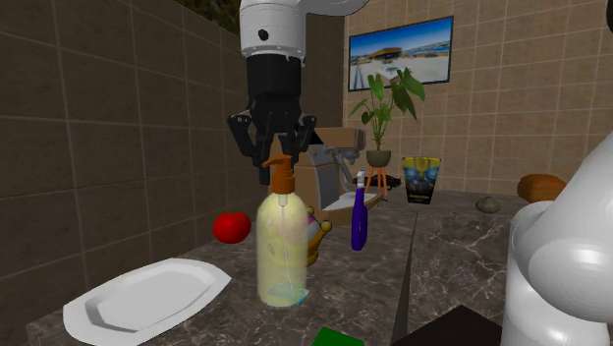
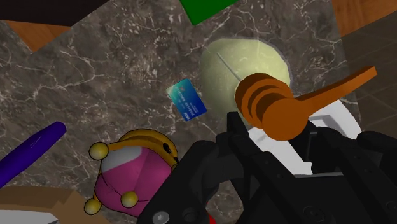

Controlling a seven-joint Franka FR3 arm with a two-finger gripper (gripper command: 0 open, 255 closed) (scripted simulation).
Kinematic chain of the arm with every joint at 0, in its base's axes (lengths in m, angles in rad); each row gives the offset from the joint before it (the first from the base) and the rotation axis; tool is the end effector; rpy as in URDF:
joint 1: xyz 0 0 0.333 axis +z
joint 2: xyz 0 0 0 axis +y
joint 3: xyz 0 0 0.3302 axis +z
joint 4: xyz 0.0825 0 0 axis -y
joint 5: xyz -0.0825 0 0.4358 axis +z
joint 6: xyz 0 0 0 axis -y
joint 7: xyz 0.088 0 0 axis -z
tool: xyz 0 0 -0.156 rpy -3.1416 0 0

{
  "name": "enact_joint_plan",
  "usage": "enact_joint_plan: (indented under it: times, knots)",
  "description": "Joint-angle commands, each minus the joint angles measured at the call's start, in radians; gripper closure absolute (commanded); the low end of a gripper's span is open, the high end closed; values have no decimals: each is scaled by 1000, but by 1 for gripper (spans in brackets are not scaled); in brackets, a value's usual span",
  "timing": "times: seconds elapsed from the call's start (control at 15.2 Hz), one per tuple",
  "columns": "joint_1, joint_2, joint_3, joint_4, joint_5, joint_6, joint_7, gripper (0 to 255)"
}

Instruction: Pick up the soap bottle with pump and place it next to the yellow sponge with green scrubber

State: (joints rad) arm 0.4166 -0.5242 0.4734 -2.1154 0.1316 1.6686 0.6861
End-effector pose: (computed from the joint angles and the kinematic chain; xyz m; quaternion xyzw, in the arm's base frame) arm 0.2529 0.3852 0.5538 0.9962 0.0700 0.0448 0.0257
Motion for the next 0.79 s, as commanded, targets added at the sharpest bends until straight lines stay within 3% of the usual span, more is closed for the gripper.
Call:
enact_joint_plan:
  times: [0.0,0.73]
  knots:
    - [3,-7,3,-33,4,27,0,255]
    - [13,-13,24,-176,20,165,5,255]
